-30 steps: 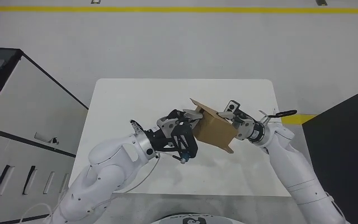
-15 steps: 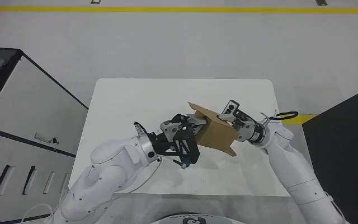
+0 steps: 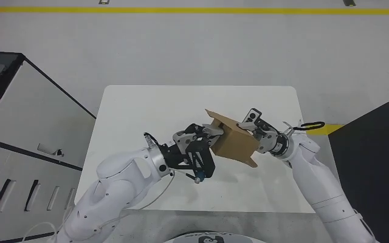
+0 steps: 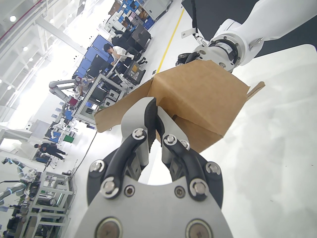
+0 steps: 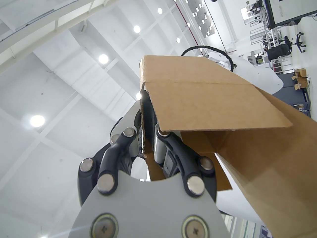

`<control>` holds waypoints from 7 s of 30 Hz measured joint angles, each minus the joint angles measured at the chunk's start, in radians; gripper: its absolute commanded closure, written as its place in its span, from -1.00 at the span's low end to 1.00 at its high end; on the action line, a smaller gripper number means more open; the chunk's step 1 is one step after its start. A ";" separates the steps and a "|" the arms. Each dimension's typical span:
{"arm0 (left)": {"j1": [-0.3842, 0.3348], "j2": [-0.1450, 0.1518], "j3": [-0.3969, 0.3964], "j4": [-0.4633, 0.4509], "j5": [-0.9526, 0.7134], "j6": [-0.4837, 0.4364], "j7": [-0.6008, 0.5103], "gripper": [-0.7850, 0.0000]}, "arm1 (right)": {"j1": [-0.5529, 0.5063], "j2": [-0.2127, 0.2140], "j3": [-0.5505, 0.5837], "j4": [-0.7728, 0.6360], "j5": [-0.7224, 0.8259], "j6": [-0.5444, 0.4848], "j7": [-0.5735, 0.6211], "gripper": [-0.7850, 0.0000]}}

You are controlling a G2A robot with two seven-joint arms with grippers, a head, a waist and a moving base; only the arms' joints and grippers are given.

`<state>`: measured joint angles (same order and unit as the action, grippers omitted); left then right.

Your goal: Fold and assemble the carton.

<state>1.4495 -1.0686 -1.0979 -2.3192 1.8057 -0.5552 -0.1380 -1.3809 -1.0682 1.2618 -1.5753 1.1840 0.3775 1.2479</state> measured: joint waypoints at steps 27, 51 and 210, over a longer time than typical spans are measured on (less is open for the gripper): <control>-0.003 -0.003 0.024 0.000 0.005 -0.009 0.003 1.00 | -0.020 0.003 0.016 -0.011 -0.008 -0.012 0.011 1.00; -0.026 -0.009 0.030 0.019 -0.006 0.004 -0.008 1.00 | -0.013 0.003 0.024 0.008 -0.005 -0.016 0.018 1.00; -0.032 -0.006 -0.096 0.042 -0.120 -0.063 0.009 1.00 | 0.045 0.021 0.099 -0.014 -0.259 -0.545 0.114 1.00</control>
<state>1.4179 -1.0751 -1.1934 -2.2769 1.6857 -0.6177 -0.1287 -1.3362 -1.0475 1.3609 -1.5897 0.9254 -0.1672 1.3615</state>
